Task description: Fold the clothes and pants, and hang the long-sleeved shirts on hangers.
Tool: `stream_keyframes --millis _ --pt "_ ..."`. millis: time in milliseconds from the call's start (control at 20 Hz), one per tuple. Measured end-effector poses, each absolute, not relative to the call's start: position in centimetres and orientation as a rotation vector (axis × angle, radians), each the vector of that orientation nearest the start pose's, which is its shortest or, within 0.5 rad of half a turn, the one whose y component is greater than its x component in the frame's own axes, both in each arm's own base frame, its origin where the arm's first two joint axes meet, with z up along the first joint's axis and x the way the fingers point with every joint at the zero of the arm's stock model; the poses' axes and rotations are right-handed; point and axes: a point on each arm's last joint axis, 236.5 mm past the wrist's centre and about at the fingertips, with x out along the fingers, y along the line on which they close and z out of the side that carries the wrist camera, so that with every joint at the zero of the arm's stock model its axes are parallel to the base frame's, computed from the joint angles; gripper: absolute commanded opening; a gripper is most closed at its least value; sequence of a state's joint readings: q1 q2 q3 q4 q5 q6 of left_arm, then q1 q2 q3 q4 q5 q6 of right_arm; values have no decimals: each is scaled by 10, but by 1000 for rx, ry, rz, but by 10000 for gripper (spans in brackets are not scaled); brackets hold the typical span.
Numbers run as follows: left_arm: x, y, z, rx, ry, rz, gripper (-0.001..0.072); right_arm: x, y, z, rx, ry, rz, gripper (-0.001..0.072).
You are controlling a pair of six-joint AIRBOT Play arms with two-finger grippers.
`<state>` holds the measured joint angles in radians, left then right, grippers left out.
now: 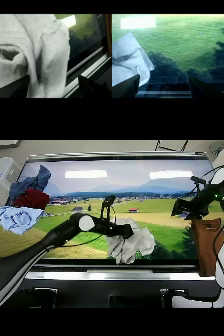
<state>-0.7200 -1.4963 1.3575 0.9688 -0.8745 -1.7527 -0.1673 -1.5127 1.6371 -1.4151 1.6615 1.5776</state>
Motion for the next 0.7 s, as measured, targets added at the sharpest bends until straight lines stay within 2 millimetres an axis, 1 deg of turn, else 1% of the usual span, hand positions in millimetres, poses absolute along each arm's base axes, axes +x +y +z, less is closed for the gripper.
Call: stream_keyframes --millis 50,100,150,200,250,300,350,400,450,500,550,600,700 --pt "317 -394 52 -336 1247 -760 706 385 -29 58 239 1514 -7 673" --pt "330 -376 60 -319 1241 -757 705 386 -29 56 237 1513 -6 673" --pt "343 -355 67 -301 1231 -742 706 386 -29 52 236 1520 -8 673" --pt "358 -329 71 -289 1226 -710 706 384 -29 47 238 1532 -9 674" --pt "369 -305 70 -281 1233 -673 704 381 -29 40 242 1547 -9 674" --pt "378 -282 67 -283 1245 -634 705 377 -27 32 250 1569 -5 674" --pt "386 -258 59 -290 1263 -590 704 372 -23 22 261 1593 6 674" --pt "389 -239 47 -304 1292 -550 704 364 -18 12 275 1626 24 674" --pt "391 -226 34 -321 1315 -516 703 358 -13 3 290 1653 45 674" --pt "390 -216 17 -345 1345 -490 703 350 -7 -7 305 1681 68 674" --pt "388 -214 2 -377 1370 -478 702 343 -1 -14 319 1709 88 674" --pt "384 -216 -13 -405 1390 -477 702 336 3 -21 331 1731 106 674" --pt "377 -228 -40 -457 1427 -486 703 326 10 -31 355 1764 127 674"
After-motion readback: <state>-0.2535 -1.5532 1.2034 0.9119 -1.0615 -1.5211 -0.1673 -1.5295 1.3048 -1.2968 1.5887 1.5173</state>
